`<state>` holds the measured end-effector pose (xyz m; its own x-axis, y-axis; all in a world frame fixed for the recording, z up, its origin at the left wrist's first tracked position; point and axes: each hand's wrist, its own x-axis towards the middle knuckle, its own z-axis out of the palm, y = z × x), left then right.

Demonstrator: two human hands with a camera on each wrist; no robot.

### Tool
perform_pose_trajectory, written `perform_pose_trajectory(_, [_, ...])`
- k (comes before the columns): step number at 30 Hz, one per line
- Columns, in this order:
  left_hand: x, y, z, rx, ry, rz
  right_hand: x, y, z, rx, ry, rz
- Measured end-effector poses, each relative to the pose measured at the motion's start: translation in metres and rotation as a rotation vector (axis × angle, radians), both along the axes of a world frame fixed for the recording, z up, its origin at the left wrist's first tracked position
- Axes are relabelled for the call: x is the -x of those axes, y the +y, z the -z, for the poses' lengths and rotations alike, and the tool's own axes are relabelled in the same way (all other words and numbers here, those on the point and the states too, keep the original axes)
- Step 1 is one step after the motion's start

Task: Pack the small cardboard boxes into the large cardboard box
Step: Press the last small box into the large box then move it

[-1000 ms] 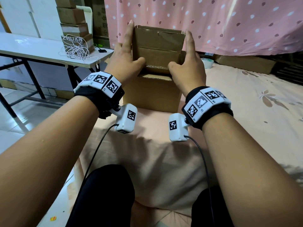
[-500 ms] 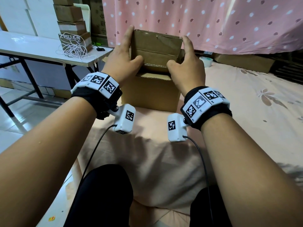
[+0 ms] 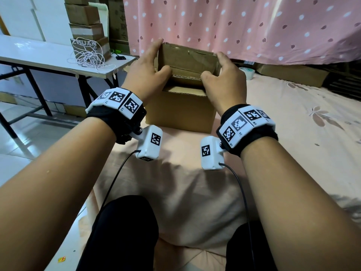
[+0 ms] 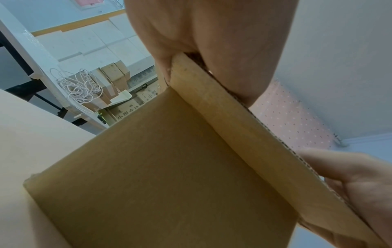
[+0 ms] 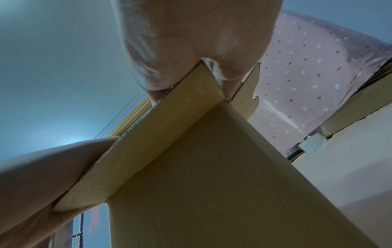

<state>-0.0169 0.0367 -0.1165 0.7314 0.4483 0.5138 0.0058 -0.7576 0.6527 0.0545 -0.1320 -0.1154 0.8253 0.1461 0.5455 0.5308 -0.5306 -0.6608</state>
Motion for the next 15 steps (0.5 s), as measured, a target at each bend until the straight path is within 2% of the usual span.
perform_pose_trajectory(6, [-0.0021,0.0018,0.0036,0.012,-0.017,0.01,-0.0032,-0.0002,0.0037,0.02,-0.065,0.026])
perform_pose_trajectory(15, [-0.0027,0.0017,0.0057,0.03,-0.034,-0.011,-0.0013,-0.0007,0.0059,0.042,-0.069,0.047])
